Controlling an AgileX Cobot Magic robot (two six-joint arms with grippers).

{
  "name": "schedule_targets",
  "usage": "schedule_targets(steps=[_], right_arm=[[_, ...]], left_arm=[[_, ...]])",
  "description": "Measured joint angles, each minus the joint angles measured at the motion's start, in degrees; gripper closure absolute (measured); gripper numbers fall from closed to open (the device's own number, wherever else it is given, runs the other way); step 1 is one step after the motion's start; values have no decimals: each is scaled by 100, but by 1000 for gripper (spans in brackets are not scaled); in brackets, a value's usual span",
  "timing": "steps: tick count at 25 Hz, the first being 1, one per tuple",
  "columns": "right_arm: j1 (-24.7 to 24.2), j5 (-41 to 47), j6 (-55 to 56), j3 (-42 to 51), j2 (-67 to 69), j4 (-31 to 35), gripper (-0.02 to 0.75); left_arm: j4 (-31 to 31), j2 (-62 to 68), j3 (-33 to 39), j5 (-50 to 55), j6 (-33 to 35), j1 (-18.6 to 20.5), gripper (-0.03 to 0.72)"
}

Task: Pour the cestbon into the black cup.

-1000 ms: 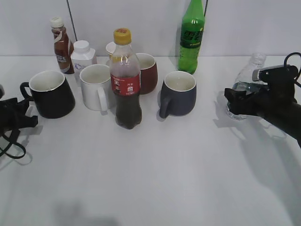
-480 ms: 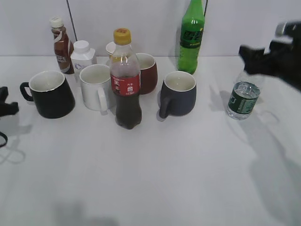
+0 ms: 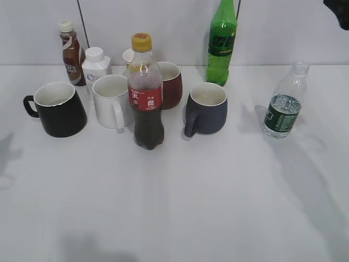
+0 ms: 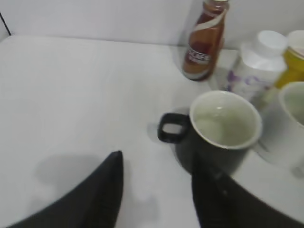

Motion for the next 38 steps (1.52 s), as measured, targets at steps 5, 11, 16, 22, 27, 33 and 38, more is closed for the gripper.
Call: schedule_targets(steps=[5, 11, 16, 22, 27, 33, 38], right_arm=[[547, 2144, 44, 0, -1402, 29, 96], [1372, 5078, 50, -8, -3496, 96, 104], [1488, 7374, -31, -9, -4846, 182, 106], [1488, 8543, -384, 451, -6196, 200, 109], [1493, 8427, -612, 1190, -6863, 435, 116], [1493, 8094, -745, 1378, -6911, 509, 150], [1442, 8039, -751, 1382, -6911, 520, 191]], left_arm=[[-146, -1766, -277, 2169, -5, 0, 219], [-193, -4008, -331, 4189, -30, 0, 224], [-50, -5294, -331, 5369, -256, 6, 249], [702, -6066, -310, 6780, -309, 6, 250], [888, -6390, -120, 6842, -321, 6, 251], [895, -6402, -100, 6817, -321, 6, 251], [901, -6460, -100, 6801, -323, -24, 251]])
